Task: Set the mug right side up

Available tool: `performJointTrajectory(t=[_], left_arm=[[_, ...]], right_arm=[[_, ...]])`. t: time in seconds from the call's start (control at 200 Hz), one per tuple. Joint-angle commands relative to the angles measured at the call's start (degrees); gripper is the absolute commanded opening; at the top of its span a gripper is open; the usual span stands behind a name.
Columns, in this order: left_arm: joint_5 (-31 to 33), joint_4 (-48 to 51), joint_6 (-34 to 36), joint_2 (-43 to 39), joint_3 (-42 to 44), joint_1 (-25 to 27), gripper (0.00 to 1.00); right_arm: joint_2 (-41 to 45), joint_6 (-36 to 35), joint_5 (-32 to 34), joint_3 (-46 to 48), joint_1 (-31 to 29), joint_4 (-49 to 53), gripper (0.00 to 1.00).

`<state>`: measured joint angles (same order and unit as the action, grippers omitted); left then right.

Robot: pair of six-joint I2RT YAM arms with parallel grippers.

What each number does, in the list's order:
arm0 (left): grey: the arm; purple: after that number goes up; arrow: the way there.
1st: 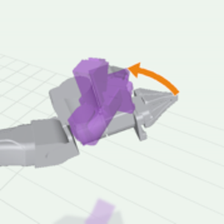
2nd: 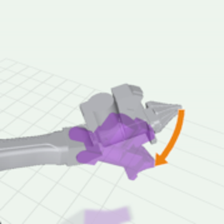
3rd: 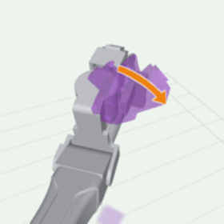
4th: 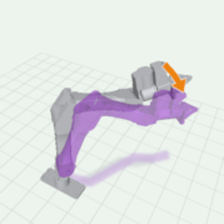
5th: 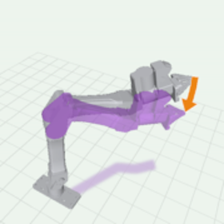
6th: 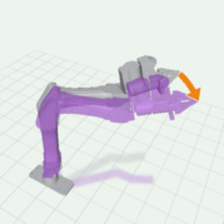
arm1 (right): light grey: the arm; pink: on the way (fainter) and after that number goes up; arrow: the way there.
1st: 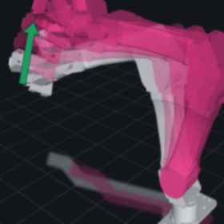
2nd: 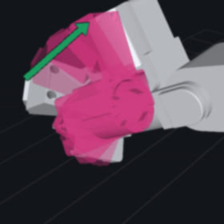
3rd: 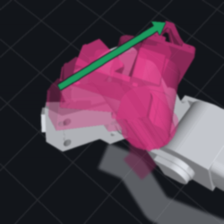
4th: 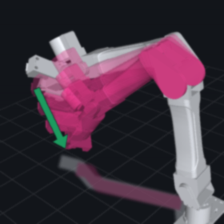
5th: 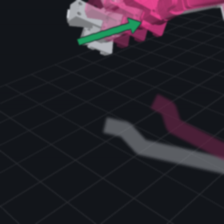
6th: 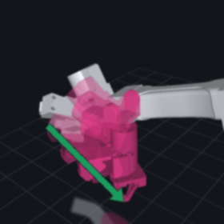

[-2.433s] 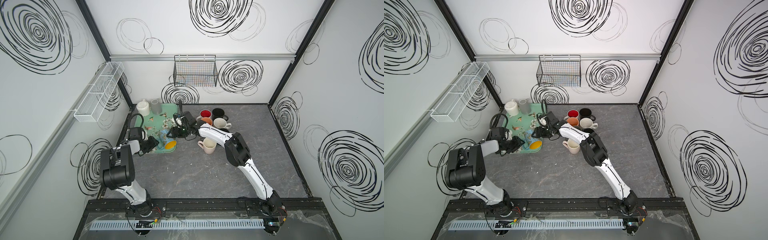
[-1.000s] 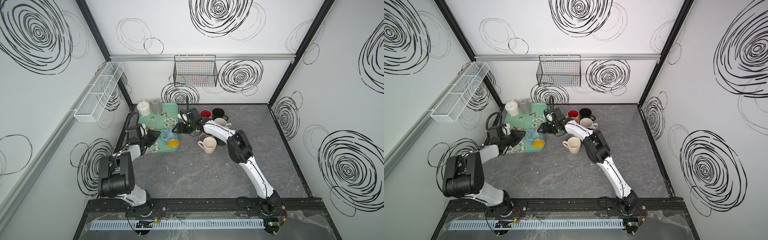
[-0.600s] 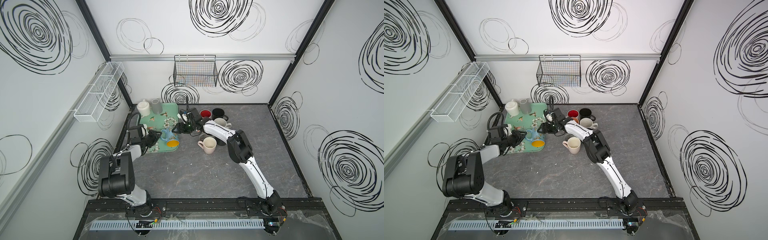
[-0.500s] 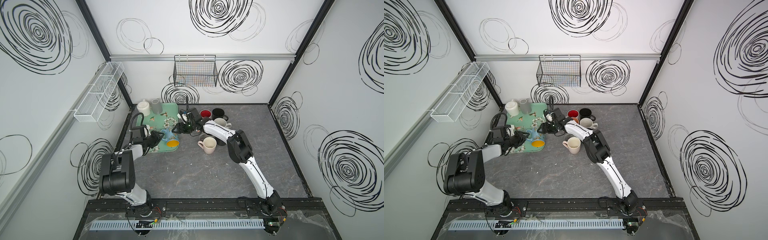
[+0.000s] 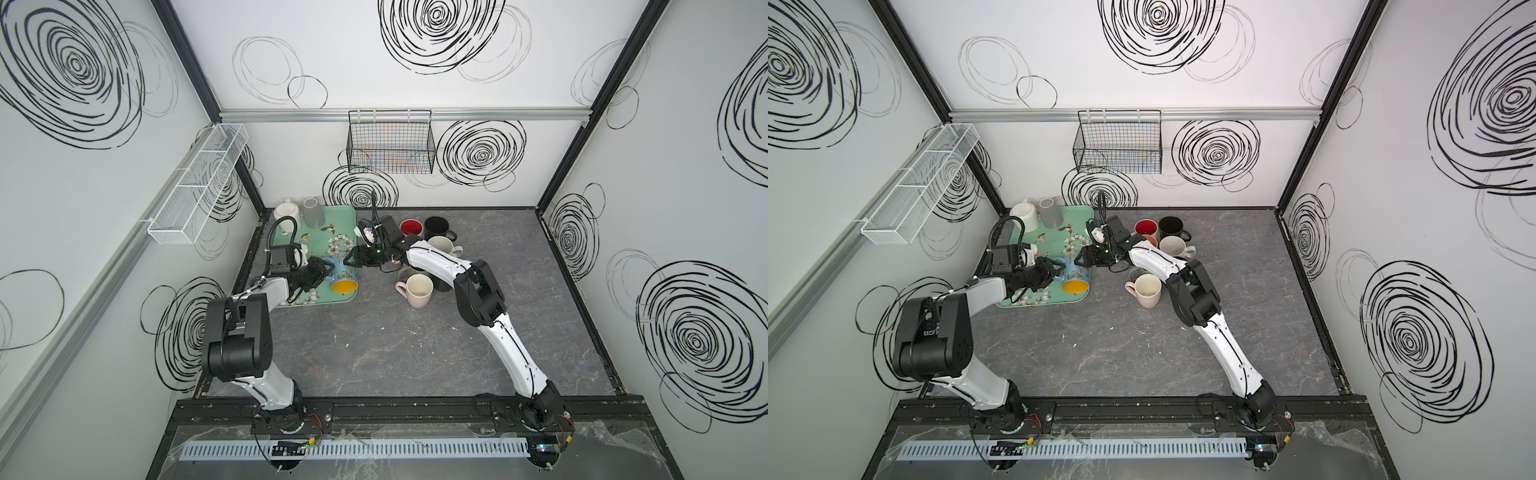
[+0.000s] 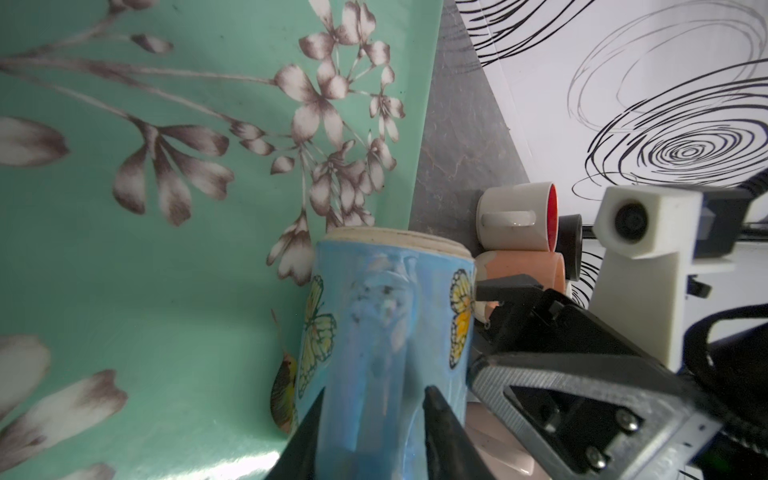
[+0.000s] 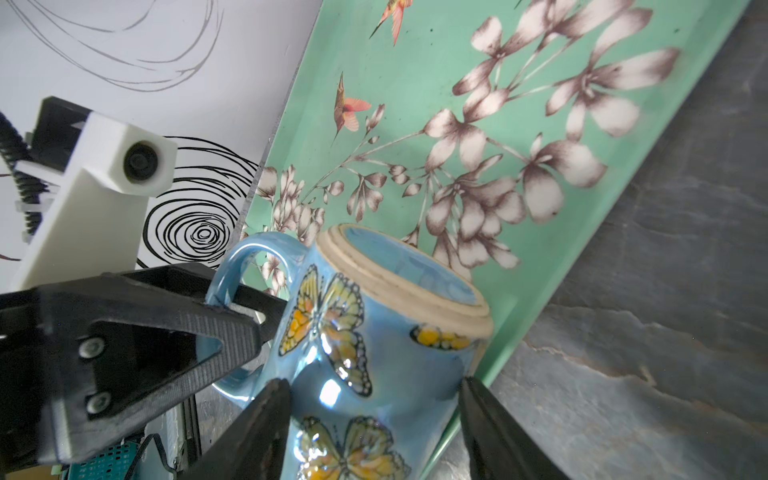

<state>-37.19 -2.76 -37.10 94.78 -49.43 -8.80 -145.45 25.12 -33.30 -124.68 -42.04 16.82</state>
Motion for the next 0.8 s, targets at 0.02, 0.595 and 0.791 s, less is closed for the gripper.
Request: performJointTrajectory(t=[0.02,0.595,0.791], left_arm=[[-0.89,2.15,4.32,1.85,-4.07,-0.52,0.34],[18.31,-2.69,14.21,-8.37,-6.32,3.29,0.0],[33.1,-19.4,19.14,-9.97,-1.63,9.98,0.0]], right_arm=[[-2.88,-2.8,4.6,1.5,-0.67,8.08,0.67],[8.51,-4.38,6.95,-1.35,3.1,9.48,0.7],[8.58,-4.34,8.13,-1.26,3.28,7.83,0.7]])
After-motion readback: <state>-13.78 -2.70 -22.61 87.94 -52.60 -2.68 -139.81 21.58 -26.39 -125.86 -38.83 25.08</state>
